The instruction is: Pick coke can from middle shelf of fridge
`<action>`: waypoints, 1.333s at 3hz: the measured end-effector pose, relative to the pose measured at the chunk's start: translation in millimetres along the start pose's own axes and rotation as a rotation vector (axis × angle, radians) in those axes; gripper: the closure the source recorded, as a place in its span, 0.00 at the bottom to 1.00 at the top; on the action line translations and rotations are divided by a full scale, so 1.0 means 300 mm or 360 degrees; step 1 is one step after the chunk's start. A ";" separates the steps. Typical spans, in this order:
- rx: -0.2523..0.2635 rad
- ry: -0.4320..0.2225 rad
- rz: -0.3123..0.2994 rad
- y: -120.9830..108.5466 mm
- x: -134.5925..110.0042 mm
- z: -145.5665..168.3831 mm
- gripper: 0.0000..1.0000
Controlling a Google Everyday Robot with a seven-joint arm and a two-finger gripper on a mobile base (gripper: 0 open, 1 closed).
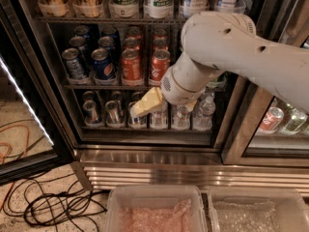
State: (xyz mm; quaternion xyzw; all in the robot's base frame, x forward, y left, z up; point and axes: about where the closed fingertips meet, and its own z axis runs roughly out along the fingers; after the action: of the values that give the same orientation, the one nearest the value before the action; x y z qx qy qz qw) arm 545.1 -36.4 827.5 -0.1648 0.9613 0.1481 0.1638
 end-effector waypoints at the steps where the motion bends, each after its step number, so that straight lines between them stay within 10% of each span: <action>1: 0.0059 -0.0113 0.0140 -0.049 -0.032 0.024 0.00; 4: 0.0209 -0.0453 0.0213 -0.113 -0.183 0.026 0.00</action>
Offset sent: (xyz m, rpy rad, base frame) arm 0.0601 -0.0271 0.0005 0.0427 -0.2256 -0.3039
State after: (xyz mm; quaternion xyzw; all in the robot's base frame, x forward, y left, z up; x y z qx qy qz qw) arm 608.6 -49.6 832.5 -0.0667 0.9448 0.1173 0.2984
